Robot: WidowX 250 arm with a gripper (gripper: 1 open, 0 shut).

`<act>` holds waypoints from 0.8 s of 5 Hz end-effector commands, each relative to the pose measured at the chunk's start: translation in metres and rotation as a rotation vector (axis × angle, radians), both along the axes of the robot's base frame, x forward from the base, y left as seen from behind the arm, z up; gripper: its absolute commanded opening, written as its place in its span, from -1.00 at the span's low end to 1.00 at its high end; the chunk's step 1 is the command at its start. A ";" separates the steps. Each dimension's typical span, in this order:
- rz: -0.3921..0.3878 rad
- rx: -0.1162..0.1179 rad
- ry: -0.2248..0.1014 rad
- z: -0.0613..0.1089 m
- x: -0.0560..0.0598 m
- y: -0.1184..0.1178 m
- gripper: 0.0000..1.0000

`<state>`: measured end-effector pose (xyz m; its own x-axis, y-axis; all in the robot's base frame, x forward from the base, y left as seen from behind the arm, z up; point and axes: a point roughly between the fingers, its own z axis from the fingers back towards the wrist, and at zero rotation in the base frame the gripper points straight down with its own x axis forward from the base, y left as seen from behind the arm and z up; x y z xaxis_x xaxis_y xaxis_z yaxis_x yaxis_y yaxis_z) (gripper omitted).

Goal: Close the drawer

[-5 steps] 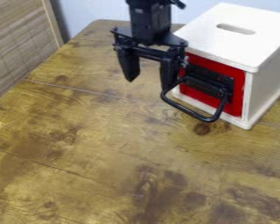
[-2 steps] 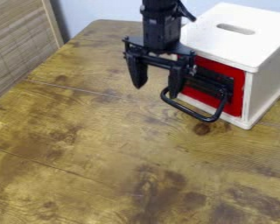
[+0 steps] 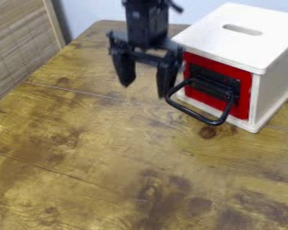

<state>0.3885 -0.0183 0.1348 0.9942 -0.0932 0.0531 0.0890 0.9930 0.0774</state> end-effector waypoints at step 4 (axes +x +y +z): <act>0.037 0.023 -0.133 0.039 -0.018 0.009 1.00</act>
